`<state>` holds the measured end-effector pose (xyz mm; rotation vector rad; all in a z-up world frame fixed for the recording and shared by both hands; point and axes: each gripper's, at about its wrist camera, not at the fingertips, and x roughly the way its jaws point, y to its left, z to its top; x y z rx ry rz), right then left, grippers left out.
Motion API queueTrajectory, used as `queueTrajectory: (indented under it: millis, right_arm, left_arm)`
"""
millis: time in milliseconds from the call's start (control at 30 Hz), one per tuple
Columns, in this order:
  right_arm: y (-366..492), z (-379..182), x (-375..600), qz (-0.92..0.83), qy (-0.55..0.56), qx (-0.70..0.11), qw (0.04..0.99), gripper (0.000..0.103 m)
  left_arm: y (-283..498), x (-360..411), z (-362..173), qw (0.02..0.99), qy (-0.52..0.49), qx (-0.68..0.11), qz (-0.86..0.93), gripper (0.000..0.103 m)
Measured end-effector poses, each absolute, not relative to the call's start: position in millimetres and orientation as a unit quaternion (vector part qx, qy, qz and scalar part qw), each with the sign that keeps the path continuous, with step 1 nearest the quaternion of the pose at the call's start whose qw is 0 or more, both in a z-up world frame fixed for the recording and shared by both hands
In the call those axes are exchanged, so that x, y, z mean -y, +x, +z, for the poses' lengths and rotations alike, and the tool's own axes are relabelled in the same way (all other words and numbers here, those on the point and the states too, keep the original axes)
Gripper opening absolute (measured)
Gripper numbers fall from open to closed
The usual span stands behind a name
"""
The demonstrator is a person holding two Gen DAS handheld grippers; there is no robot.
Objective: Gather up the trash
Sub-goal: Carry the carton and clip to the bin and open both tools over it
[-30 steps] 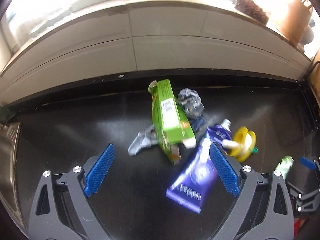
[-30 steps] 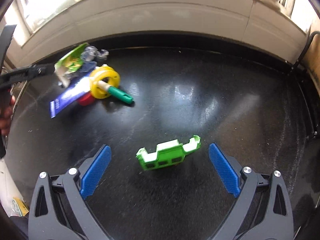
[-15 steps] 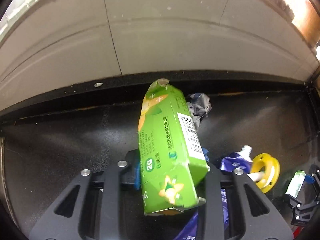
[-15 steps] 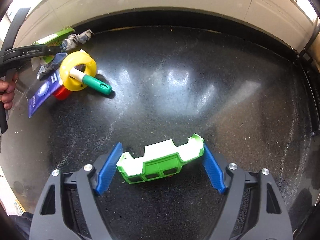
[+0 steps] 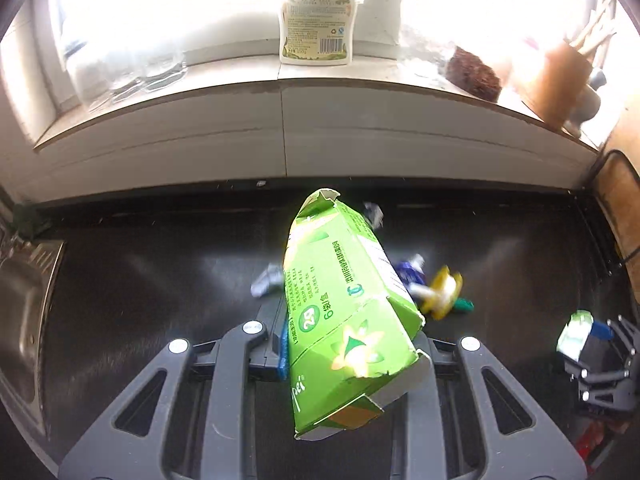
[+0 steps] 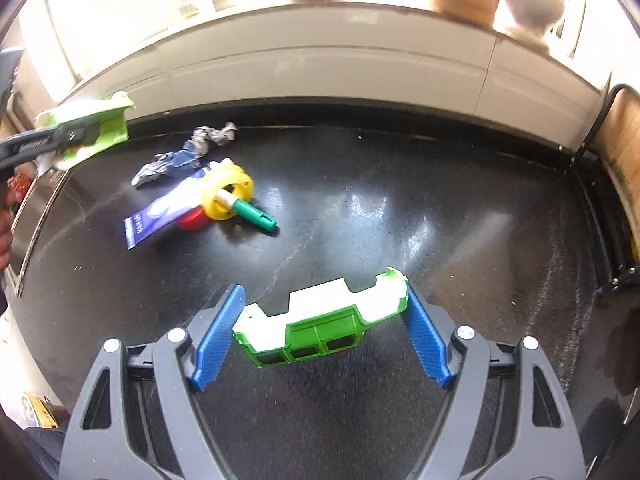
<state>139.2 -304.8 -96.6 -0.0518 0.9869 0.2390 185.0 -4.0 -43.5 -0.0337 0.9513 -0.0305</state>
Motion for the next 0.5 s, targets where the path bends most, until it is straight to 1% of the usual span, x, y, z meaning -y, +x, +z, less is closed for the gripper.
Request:
queueTrajectory:
  millis: [200, 500]
  right_arm:
    - [112, -78, 309, 0.136, -0.038, -0.453, 0.880, 0.076]
    - [87, -52, 283, 0.156, -0.060, -0.427, 0.889, 0.076]
  left_arm:
    - [120, 23, -51, 0.886, -0.014, -0.464, -0.003, 0.024]
    - [72, 21, -50, 0.891, -0.016, -0.455, 0.002, 0.024]
